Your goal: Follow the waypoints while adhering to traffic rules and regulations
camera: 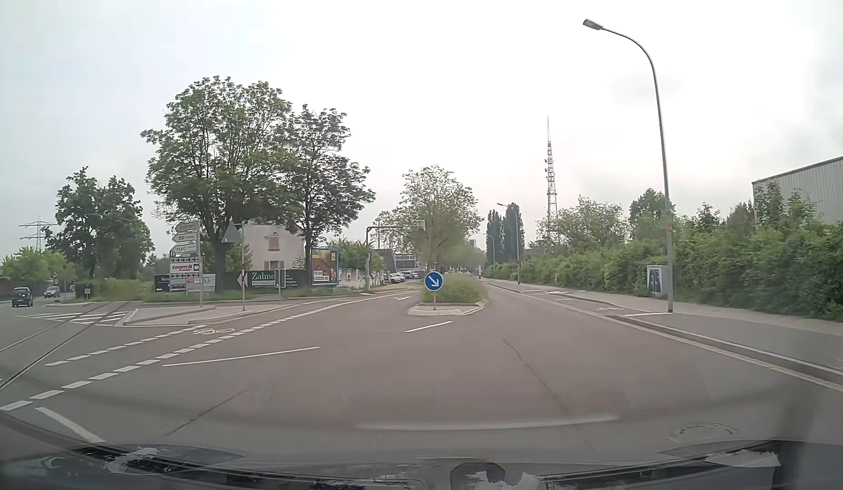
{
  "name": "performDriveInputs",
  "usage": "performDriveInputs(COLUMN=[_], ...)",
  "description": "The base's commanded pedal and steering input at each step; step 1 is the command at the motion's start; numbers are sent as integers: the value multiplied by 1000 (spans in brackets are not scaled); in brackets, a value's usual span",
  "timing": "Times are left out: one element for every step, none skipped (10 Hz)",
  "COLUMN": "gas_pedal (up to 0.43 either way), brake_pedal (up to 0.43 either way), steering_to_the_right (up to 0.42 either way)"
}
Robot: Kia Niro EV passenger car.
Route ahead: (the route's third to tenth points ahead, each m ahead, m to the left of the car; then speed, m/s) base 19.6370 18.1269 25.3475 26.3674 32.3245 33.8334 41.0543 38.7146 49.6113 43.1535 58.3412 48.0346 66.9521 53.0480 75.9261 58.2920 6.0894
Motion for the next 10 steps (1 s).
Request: performDriveInputs(gas_pedal=[0, 0, 0, 0, 0, 0, 0, 0, 20, 39], brake_pedal=[91, 30, 0, 0, 0, 0, 0, 0, 0, 0], steering_to_the_right=[-195, -222, -251, -281, -303, -334, -355, -369, -377, -385])
